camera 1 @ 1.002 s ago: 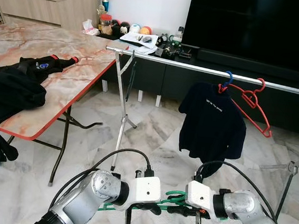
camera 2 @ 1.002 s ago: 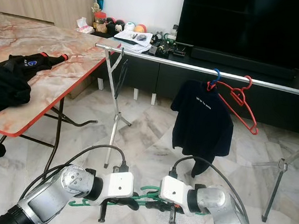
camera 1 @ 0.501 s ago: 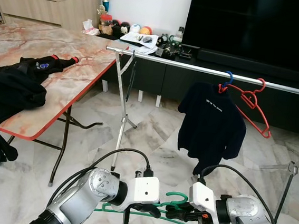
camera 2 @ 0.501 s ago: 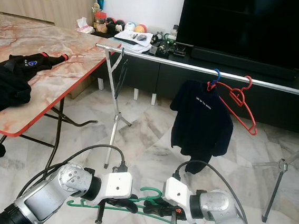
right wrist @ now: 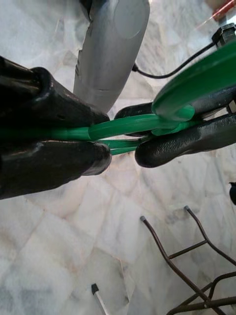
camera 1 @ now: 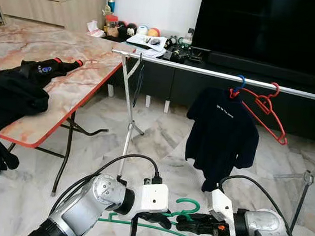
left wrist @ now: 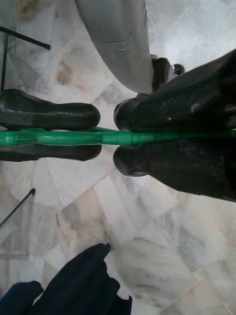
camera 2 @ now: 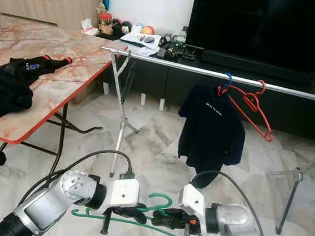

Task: Hang hanger

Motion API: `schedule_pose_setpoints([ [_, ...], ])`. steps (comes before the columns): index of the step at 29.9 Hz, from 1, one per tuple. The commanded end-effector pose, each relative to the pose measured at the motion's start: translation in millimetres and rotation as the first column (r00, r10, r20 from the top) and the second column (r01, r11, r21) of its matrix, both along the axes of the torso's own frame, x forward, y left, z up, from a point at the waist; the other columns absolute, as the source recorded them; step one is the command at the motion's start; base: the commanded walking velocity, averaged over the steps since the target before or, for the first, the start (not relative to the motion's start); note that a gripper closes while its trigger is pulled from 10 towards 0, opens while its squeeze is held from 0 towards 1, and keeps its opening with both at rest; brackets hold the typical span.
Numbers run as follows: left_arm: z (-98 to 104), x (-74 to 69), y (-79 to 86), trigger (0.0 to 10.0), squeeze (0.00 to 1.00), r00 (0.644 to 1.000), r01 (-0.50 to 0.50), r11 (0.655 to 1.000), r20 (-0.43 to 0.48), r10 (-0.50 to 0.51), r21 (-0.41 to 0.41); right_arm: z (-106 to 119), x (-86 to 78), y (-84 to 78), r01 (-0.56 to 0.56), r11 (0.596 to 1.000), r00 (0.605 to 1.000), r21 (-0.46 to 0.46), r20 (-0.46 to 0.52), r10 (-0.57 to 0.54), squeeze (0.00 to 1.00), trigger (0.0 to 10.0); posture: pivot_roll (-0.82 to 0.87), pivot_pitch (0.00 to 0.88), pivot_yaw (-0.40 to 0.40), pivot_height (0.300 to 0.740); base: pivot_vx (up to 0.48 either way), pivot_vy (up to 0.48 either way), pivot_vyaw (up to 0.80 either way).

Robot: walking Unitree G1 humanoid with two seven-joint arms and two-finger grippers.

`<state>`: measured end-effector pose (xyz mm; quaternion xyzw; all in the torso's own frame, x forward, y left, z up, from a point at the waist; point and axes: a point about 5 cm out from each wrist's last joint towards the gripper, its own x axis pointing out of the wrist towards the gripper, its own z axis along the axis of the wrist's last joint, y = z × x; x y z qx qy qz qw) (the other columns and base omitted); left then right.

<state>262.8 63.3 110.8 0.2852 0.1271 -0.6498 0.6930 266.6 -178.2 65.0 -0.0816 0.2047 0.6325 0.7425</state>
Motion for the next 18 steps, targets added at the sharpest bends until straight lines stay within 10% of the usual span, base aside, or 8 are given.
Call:
schedule_pose_setpoints([
  [1, -6.9, -4.7, -2.4, 10.0, 0.0, 1.0, 0.016, 1.0, -0.014, -0.016, 0.024, 18.7, 7.1, 6.2, -0.002, 0.994, 0.998, 0.112, 0.07, -0.006, 0.0, 0.0, 0.14, 0.0, -0.058, 0.74, 0.0, 0.0, 0.0],
  [8, -8.8, -9.8, 2.2, 10.0, 0.0, 0.997, 0.054, 0.998, -0.052, -0.052, 0.041, 7.5, 0.7, 9.6, -0.041, 0.998, 0.998, 0.046, 0.043, 0.039, 0.0, 0.0, 0.14, 0.0, -0.059, 0.74, 0.0, 0.0, 0.0],
  [10, -8.0, -13.1, 2.5, 10.0, 1.0, 0.995, 0.066, 0.998, -0.083, -0.064, 0.024, 5.2, -2.3, 10.5, -0.063, 0.998, 0.997, 0.028, 0.035, 0.062, 0.0, 0.0, 0.14, 0.0, -0.066, 0.74, 0.0, 0.0, 0.0],
  [18, 1.3, -6.5, 20.8, 10.0, 1.0, 0.996, 0.024, 0.999, -0.081, -0.021, 0.032, -19.1, -12.0, 2.4, -0.038, 0.998, 0.998, -0.056, -0.045, 0.035, 0.0, 0.0, 0.15, 0.0, -0.07, 0.74, 0.0, 0.0, 0.0],
])
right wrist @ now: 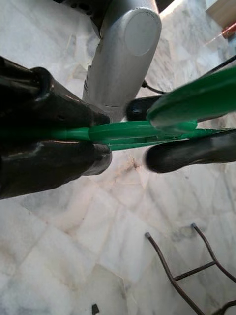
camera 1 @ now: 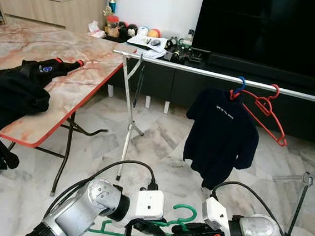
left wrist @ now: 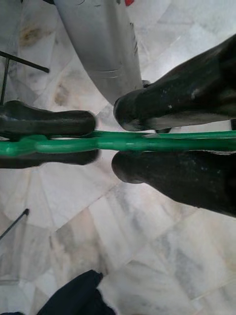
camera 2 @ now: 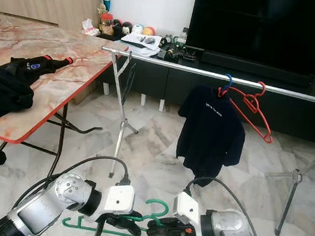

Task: Hang hanger

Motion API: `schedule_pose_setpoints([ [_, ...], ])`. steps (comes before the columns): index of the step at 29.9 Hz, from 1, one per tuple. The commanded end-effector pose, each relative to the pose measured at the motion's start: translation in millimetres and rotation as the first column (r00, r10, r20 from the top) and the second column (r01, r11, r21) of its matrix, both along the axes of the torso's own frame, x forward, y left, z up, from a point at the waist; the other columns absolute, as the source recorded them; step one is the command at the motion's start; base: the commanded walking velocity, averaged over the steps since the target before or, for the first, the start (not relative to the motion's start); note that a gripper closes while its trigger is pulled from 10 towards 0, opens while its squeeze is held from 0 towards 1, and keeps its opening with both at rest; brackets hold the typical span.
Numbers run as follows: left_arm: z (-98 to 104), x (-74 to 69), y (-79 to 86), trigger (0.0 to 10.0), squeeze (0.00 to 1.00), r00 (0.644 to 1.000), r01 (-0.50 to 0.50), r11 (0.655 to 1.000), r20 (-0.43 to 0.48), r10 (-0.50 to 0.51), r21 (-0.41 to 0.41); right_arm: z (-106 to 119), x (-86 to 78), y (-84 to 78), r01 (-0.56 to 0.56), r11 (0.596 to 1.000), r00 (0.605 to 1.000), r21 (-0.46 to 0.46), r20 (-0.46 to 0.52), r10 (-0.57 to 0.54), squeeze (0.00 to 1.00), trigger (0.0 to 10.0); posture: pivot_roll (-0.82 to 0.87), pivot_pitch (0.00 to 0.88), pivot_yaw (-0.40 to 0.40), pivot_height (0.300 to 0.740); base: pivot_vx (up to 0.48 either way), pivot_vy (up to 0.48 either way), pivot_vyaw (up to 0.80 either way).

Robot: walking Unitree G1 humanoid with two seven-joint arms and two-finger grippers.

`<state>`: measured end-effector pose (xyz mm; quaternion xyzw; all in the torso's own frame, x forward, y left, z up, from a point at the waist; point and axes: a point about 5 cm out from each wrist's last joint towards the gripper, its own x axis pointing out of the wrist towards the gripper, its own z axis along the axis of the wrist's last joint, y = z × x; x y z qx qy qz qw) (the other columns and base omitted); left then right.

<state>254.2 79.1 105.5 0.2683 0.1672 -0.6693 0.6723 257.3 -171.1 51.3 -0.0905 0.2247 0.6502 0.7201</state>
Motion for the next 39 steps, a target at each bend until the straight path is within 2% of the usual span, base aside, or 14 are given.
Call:
schedule_pose_setpoints([
  [1, 7.9, 3.0, 8.5, 10.0, 1.0, 1.0, -0.012, 1.0, 0.015, 0.012, 0.001, -8.2, -4.1, -5.9, 0.022, 0.999, 1.0, -0.034, -0.019, -0.023, 0.0, 0.0, 0.15, 0.0, -0.07, 0.74, 0.0, 0.0, 0.0],
  [12, 23.0, 26.7, 70.4, 10.0, 1.0, 0.928, -0.361, 0.929, 0.062, 0.366, -0.079, -40.1, -4.5, -27.6, 0.339, 0.927, 0.941, -0.162, 0.039, -0.337, 0.0, 0.0, 0.15, 0.0, -0.069, 0.74, 0.0, 0.0, 0.0],
  [16, 4.9, 49.2, 120.2, 10.0, 0.94, 0.667, -0.708, 0.694, 0.201, 0.718, -0.131, -55.1, 0.2, -40.1, 0.624, 0.757, 0.779, -0.195, 0.076, -0.623, 0.0, 0.0, 0.15, 0.0, -0.066, 0.74, 0.0, 0.0, 0.0],
  [17, -0.4, 50.2, 129.0, 10.0, 0.0, 0.61, -0.756, 0.64, 0.21, 0.764, -0.135, -57.5, -0.2, -40.9, 0.658, 0.728, 0.75, -0.194, 0.076, -0.657, 0.0, 0.0, 0.16, 0.0, -0.065, 0.74, 0.0, 0.0, 0.0],
  [18, -29.3, 42.4, 154.9, 10.0, 0.0, 0.46, -0.874, 0.482, 0.214, 0.861, -0.06, -62.8, -1.0, -41.3, 0.752, 0.636, 0.653, -0.173, 0.066, -0.754, 0.0, 0.0, 0.16, 0.0, -0.065, 0.74, 0.0, 0.0, 0.0],
  [24, -106.7, -12.4, 180.6, 10.0, 0.0, 0.241, -0.965, 0.227, 0.102, 0.965, 0.135, -70.6, -2.1, -42.0, 0.893, 0.429, 0.438, -0.134, 0.044, -0.898, 0.0, 0.0, 0.16, 0.0, -0.053, 0.74, 0.0, 0.0, 0.0],
  [25, -106.7, -12.4, 180.6, 10.0, 0.0, 0.241, -0.965, 0.227, 0.102, 0.965, 0.135, -70.6, -2.1, -42.0, 0.893, 0.429, 0.438, -0.134, 0.044, -0.898, 0.0, 0.0, 0.16, 0.0, -0.053, 0.74, 0.0, 0.0, 0.0],
  [26, -145.2, -52.8, 186.2, 10.0, 0.0, 0.143, -0.954, 0.106, 0.117, 0.983, 0.281, -72.5, -1.3, -39.0, 0.919, 0.375, 0.382, -0.12, 0.042, -0.923, 0.0, 0.0, 0.16, 0.0, -0.052, 0.74, 0.0, 0.0, 0.0],
  [29, -181.6, -108.5, 183.4, 10.0, 0.0, -0.053, -0.907, -0.072, 0.057, 0.997, 0.416, -71.7, 0.8, -37.7, 0.934, 0.342, 0.35, -0.105, 0.08, -0.933, 0.0, 0.6, 0.16, 0.0, -0.052, 0.74, 0.0, 0.0, 0.0],
  [30, -190.6, -126.7, 180.5, 10.0, 0.0, -0.108, -0.881, -0.116, 0.044, 0.993, 0.459, -70.9, 1.7, -38.4, 0.938, 0.332, 0.342, -0.103, 0.098, -0.935, 0.0, 3.3, 0.16, 0.0, -0.053, 0.74, 0.0, 0.0, 0.0],
  [31, -195.8, -137.2, 178.5, 10.0, 0.0, -0.139, -0.864, -0.144, 0.046, 0.989, 0.483, -70.6, 2.4, -38.6, 0.941, 0.321, 0.332, -0.102, 0.111, -0.937, 0.0, 3.3, 0.16, 0.0, -0.053, 0.74, 0.0, 0.0, 0.0],
  [32, -201.4, -149.9, 175.3, 10.0, 0.0, -0.171, -0.841, -0.172, 0.049, 0.984, 0.514, -69.4, 4.1, -37.8, 0.947, 0.308, 0.316, -0.088, 0.096, -0.944, 0.0, 10.0, 0.16, 0.0, -0.056, 0.74, 0.0, 0.0, 0.0],
  [36, -212.5, -172.6, 160.8, 10.0, 0.0, -0.293, -0.797, -0.245, 0.002, 0.956, 0.552, -63.7, 9.9, -38.4, 0.967, 0.255, 0.257, -0.032, 0.091, -0.962, 0.0, 10.0, 0.15, 0.0, -0.052, 0.74, 0.0, 0.0, 0.0],
  [39, -213.4, -170.4, 156.5, 10.0, 0.0, -0.284, -0.809, -0.234, -0.009, 0.959, 0.54, -61.8, 12.1, -41.0, 0.979, 0.203, 0.204, -0.018, 0.099, -0.974, 0.0, 10.0, 0.15, 0.0, -0.048, 0.74, 0.0, 0.0, 0.0],
])
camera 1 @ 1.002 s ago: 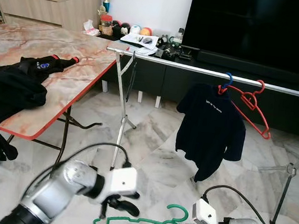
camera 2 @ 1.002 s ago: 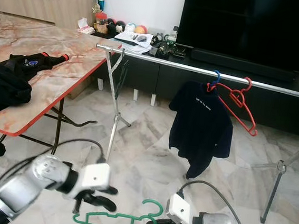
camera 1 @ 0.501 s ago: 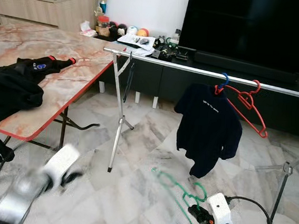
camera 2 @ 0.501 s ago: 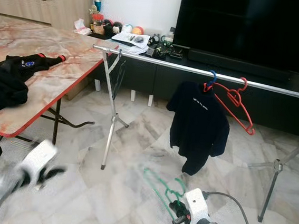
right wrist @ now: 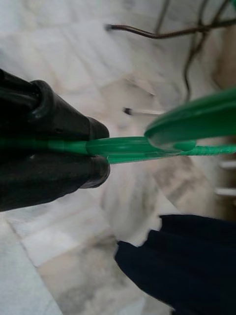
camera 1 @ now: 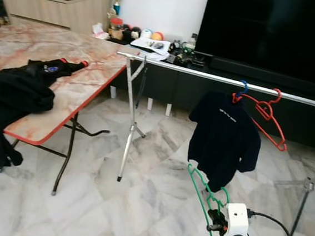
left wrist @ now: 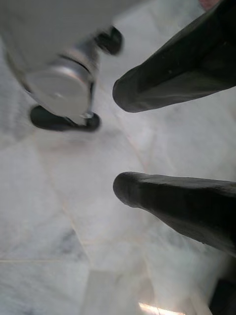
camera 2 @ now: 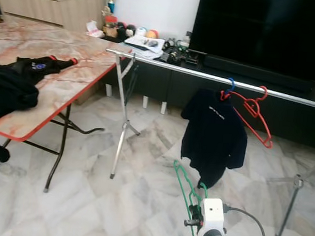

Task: Hang hanger

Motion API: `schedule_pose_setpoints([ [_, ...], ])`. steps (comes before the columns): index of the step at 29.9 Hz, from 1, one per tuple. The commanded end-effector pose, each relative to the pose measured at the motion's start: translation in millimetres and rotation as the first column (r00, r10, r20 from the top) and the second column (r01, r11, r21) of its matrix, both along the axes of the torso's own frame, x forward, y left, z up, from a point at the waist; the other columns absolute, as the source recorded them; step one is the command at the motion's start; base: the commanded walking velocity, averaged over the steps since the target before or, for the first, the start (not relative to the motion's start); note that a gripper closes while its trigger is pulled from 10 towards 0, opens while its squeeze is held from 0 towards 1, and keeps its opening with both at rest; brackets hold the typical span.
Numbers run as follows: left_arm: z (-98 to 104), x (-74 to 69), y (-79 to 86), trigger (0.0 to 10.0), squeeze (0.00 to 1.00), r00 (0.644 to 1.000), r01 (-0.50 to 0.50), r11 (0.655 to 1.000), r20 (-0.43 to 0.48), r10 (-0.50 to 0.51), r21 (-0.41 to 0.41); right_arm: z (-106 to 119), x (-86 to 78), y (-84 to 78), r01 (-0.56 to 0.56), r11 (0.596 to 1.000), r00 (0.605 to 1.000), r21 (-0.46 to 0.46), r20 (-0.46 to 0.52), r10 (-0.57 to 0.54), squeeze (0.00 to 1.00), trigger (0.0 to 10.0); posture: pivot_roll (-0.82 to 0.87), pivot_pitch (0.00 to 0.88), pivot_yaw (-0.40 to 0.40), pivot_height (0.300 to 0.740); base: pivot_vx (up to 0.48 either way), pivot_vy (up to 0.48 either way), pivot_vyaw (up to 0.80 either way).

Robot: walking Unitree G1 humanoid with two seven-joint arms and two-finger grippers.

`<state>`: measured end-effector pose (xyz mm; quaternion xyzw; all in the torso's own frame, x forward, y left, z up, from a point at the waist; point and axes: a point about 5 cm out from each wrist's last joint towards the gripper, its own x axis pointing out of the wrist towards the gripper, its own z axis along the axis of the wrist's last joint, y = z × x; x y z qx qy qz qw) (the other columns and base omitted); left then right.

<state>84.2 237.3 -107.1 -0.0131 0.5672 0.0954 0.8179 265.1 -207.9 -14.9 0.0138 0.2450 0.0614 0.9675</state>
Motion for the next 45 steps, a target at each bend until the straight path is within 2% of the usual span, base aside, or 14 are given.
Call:
schedule_pose_setpoints([
  [1, -0.7, 0.8, -1.7, 10.0, 0.0, 1.0, -0.004, 1.0, 0.0, 0.004, 0.003, 4.5, 4.6, -3.8, 0.055, 0.998, 0.998, 0.01, 0.029, -0.056, 0.0, 10.0, 0.14, 0.0, -0.047, 0.74, 0.0, 0.0, 0.0],
  [4, 1.8, 12.7, -1.3, 10.0, 0.0, 1.0, -0.002, 1.0, 0.029, 0.002, -0.005, 3.6, 4.7, -0.9, 0.072, 0.997, 0.997, 0.016, 0.031, -0.072, 0.0, 10.0, 0.14, 0.0, -0.041, 0.74, 0.0, 0.0, 0.0],
  [7, 7.2, 28.9, 3.2, 10.0, 0.0, 0.997, 0.047, 0.999, 0.063, -0.048, 0.017, 3.3, 4.6, 4.9, 0.075, 0.997, 0.996, 0.018, 0.047, -0.076, 0.0, 10.0, 0.13, 0.0, -0.028, 0.74, 0.0, 0.0, 0.0],
  [13, 11.2, 40.6, 6.7, 10.0, 0.0, 0.993, 0.092, 0.995, 0.074, -0.095, 0.048, 0.8, 2.8, 11.3, 0.074, 0.997, 0.996, 0.026, 0.047, -0.075, 0.0, 10.0, 0.14, 0.0, -0.022, 0.74, 0.0, 0.0, 0.0],
  [18, 9.4, 37.8, 3.9, 10.0, 0.0, 0.993, 0.095, 0.995, 0.062, -0.097, 0.036, -2.3, 0.1, 13.5, 0.034, 0.999, 0.999, -0.009, 0.03, -0.034, 0.0, 10.0, 0.15, 0.0, -0.026, 0.74, 0.1, 0.0, 0.0],
  [24, 3.5, 24.4, -3.3, 10.0, 0.0, 0.995, 0.1, 0.995, 0.018, -0.1, 0.013, -1.0, 0.9, 10.8, 0.048, 0.999, 0.998, -0.026, 0.039, -0.047, 0.0, 10.0, 0.15, 0.0, -0.027, 0.74, 0.268, 0.0, 0.0],
  [26, 2.5, 21.6, -4.0, 10.0, 0.0, 0.996, 0.084, 0.996, 0.011, -0.084, 0.0, 0.3, 2.0, 12.7, 0.015, 0.999, 0.999, -0.041, 0.048, -0.013, 0.0, 10.0, 0.15, 0.0, -0.029, 0.74, 0.274, 0.0, 0.0],
  [34, 4.3, 25.6, -1.7, 10.0, 0.0, 0.997, 0.074, 0.997, 0.034, -0.075, 0.003, 5.1, 7.5, 13.2, -0.011, 0.998, 0.998, -0.065, 0.065, 0.015, 0.0, 10.0, 0.16, 0.0, -0.033, 0.74, 0.314, 0.0, 0.0],
  [45, 5.8, 32.2, -2.7, 10.0, 0.0, 0.996, 0.082, 0.997, 0.043, -0.082, 0.001, 14.7, 19.5, 13.5, 0.021, 0.998, 0.996, -0.058, 0.094, -0.015, 0.0, 10.0, 0.16, 0.0, -0.031, 0.74, 0.334, 0.0, 0.0],
])
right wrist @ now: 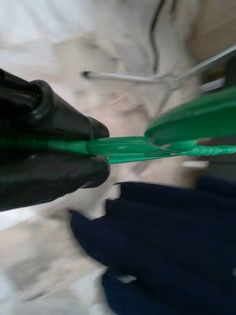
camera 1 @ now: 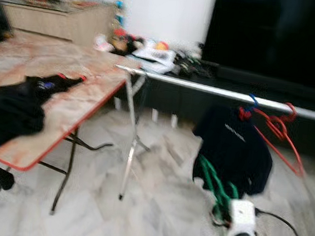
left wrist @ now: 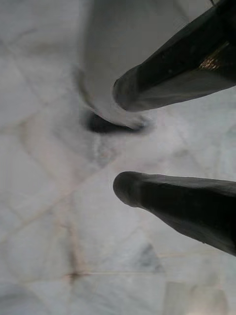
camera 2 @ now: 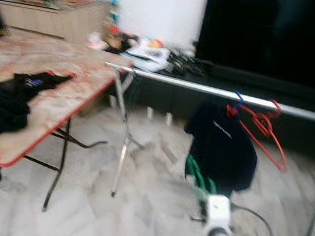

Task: Hang hanger

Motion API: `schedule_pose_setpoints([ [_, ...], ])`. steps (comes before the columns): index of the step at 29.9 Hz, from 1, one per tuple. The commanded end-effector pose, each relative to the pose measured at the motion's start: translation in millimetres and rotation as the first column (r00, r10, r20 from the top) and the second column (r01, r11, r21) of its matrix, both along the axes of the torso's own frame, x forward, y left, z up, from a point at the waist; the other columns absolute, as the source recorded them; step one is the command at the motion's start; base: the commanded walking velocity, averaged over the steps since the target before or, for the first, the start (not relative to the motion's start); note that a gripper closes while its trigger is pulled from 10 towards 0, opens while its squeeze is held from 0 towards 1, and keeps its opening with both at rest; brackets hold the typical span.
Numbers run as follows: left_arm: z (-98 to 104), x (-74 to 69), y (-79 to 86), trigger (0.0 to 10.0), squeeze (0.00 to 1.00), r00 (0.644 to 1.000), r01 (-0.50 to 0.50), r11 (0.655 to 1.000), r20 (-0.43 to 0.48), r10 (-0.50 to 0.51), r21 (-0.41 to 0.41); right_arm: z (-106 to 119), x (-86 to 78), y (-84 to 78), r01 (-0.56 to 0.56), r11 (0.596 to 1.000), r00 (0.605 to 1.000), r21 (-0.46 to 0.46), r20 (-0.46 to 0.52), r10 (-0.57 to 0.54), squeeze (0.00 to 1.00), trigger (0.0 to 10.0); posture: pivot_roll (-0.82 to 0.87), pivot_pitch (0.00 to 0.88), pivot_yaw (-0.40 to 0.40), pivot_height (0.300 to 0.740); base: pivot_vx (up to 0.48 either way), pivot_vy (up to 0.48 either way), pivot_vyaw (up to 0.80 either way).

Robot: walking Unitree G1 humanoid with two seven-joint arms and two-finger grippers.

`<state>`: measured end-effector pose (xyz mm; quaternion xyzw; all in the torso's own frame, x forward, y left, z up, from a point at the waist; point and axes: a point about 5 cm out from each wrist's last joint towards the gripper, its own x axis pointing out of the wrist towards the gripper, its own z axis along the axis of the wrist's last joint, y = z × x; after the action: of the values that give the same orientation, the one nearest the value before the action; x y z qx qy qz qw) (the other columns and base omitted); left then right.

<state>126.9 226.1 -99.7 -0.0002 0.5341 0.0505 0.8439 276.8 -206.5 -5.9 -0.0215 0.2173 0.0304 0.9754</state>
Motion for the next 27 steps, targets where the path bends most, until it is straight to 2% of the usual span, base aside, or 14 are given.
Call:
schedule_pose_setpoints([
  [1, -1.7, -10.5, 8.0, 10.0, 0.0, 0.999, -0.011, 1.0, -0.04, 0.012, 0.023, 6.7, 8.8, 12.8, -0.031, 0.999, 0.999, 0.021, 0.035, 0.03, 0.0, 10.0, 0.16, 0.0, -0.031, 0.74, 0.345, 0.0, 0.0],
  [7, -3.4, -12.9, 4.6, 10.0, 0.0, 0.998, -0.013, 1.0, -0.055, 0.014, 0.014, 14.3, 18.3, 18.1, -0.046, 0.999, 0.997, 0.021, 0.056, 0.045, 0.0, 10.0, 0.16, 0.0, -0.029, 0.74, 0.349, 0.0, 0.0],
  [12, -2.6, -13.1, 8.9, 10.0, 0.0, 0.998, -0.021, 1.0, -0.06, 0.022, 0.019, 20.5, 25.6, 23.3, -0.066, 0.997, 0.995, 0.026, 0.073, 0.064, 0.0, 10.0, 0.16, 0.0, -0.033, 0.74, 0.352, 0.0, 0.0],
  [27, -4.8, -27.2, 15.1, 10.0, 0.0, 0.995, -0.026, 0.999, -0.094, 0.029, 0.026, 27.5, 34.5, 33.8, -0.067, 0.996, 0.994, 0.064, 0.095, 0.061, 0.0, 10.0, 0.15, 0.0, -0.032, 0.74, 0.355, 0.0, 0.09],
])
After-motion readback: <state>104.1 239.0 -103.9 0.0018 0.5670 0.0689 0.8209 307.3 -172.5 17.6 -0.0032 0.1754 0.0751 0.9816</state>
